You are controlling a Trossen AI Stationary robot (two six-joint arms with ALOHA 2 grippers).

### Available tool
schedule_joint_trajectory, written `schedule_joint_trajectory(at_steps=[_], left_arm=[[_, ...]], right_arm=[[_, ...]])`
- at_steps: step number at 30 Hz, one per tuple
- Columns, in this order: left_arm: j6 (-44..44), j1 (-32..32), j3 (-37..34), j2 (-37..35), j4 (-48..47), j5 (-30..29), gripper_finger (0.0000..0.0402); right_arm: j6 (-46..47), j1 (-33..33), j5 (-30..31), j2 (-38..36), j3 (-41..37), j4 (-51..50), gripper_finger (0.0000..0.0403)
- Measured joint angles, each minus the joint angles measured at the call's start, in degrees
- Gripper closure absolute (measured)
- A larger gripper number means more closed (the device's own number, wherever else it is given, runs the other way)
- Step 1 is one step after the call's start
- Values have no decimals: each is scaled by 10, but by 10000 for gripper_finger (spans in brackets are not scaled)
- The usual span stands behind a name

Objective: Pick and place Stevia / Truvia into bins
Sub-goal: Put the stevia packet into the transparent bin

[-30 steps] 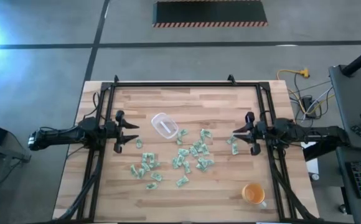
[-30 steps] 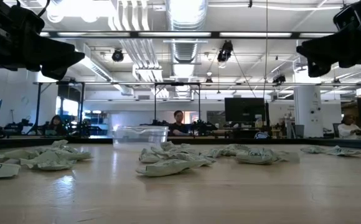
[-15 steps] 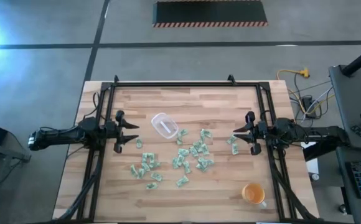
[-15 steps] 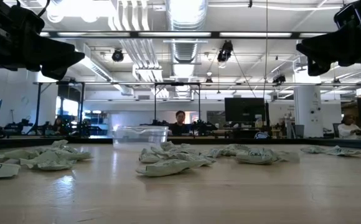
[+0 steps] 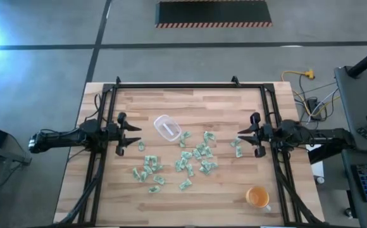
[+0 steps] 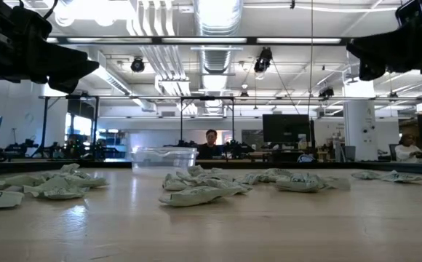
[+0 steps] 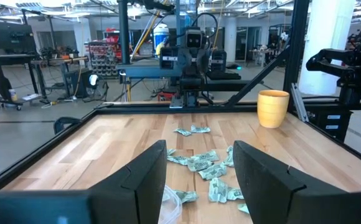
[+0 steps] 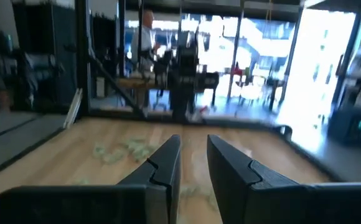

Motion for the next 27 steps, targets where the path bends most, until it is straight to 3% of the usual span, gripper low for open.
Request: schedule_joint_trajectory(at_steps=[6, 27], left_arm=[[-2, 0, 0, 0, 0, 0, 232], [-43, 0, 0, 1, 30, -6, 232]], right_arm=[[75, 0, 0, 0, 0, 26, 335], [126, 2, -9, 0, 0, -24, 335]])
